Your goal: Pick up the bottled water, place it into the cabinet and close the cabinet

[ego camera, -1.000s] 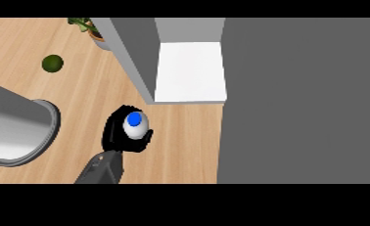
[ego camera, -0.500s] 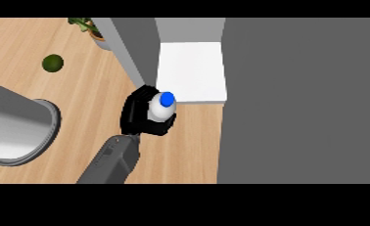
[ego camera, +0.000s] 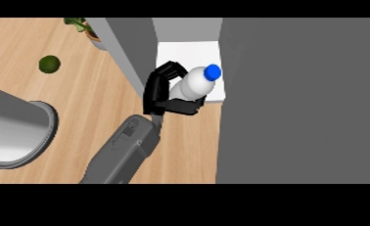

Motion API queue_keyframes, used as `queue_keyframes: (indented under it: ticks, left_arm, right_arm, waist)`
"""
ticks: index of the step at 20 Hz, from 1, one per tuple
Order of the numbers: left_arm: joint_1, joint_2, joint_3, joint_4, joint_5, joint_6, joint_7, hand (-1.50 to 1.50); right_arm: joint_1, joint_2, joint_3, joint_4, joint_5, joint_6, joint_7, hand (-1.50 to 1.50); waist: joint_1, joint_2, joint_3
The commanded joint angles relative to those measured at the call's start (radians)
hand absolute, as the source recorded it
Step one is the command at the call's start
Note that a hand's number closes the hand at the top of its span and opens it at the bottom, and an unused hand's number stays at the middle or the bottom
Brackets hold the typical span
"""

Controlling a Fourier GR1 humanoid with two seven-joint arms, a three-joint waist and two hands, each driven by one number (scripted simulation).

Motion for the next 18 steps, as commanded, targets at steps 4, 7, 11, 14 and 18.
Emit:
queue_keyframes:
  ticks: [4,7,11,14,18]
  left_arm:
    - [-0.207,0.0,-0.045,0.141,0.029,0.167,0.095,1.5]
    - [-0.281,0.0,0.003,0.282,0.078,0.139,0.055,1.5]
    - [-0.407,0.0,0.042,0.388,0.091,0.157,0.094,1.5]
    - [-0.429,0.013,-0.005,0.499,0.017,0.165,0.067,1.5]
    - [-0.46,0.0,0.003,0.594,0.016,0.221,0.057,1.5]
  right_arm:
    - [0.023,0.005,-0.032,-0.03,-0.094,0.03,-0.009,-1.5]
    - [-0.002,-0.004,-0.054,-0.063,-0.122,0.027,0.029,-1.5]
    - [0.006,-0.033,-0.134,-0.021,-0.152,0.073,-0.02,-1.5]
    - [-0.017,-0.014,-0.1,-0.022,-0.124,0.065,-0.004,-1.5]
    - [-0.049,-0.008,-0.102,-0.058,-0.149,0.046,0.046,-1.5]
  waist:
    - [-0.018,0.004,0.0]
    - [-0.031,0.013,-0.001]
    - [-0.04,0.013,0.0]
    - [-0.041,0.018,0.0]
    - [-0.048,0.027,-0.001]
